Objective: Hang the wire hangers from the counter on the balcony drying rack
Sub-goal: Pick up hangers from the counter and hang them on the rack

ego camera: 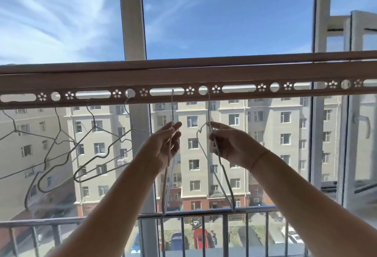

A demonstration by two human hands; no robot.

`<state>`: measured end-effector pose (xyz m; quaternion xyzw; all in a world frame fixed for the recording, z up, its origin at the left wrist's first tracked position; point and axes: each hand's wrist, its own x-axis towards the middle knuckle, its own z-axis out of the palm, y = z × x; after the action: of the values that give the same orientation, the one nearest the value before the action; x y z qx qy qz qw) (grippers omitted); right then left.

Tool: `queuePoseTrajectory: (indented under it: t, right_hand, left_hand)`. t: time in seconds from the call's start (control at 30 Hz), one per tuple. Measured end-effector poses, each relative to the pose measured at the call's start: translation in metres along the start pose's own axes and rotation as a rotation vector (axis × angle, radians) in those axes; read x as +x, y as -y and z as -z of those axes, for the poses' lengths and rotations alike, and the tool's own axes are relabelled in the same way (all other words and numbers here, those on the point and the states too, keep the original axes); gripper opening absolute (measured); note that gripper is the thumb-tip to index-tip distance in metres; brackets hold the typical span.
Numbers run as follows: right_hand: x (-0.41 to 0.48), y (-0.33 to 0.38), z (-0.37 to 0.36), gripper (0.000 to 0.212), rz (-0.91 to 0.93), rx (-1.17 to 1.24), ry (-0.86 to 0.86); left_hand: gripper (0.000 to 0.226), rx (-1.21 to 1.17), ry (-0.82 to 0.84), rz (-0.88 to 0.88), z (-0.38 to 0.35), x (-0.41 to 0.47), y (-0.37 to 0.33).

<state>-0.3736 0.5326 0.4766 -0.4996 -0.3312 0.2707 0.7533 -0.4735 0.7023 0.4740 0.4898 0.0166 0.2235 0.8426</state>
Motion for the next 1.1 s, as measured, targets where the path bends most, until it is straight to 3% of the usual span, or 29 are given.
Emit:
queuePoseTrajectory:
  t: [0.4,0.63,0.83,0.97,1.1]
  right_hand:
    - [0.002,-0.011,0.005,0.025,-0.018,0.067,-0.054]
    - [-0.03,-0.041,0.033,0.02,-0.043,0.013,-0.183]
    - [-0.088,-0.094,0.095,0.026,-0.121,0.003,-0.346]
    - [-0.142,-0.122,0.149,0.023,-0.147,0.017,-0.478]
    - [-0.202,-0.136,0.208,0.015,-0.157,-0.047,-0.626]
  left_hand:
    - [0.011,0.052,-0.032,0.014,0.013,0.003,0.015]
    - [0.012,0.022,-0.151,0.032,0.052,-0.015,0.053]
    - [0.011,0.077,-0.252,0.233,0.072,-0.04,0.141]
    - [0.012,0.147,-0.168,0.467,0.051,-0.05,0.227]
    - [0.013,0.199,-0.024,0.576,-0.002,-0.059,0.298]
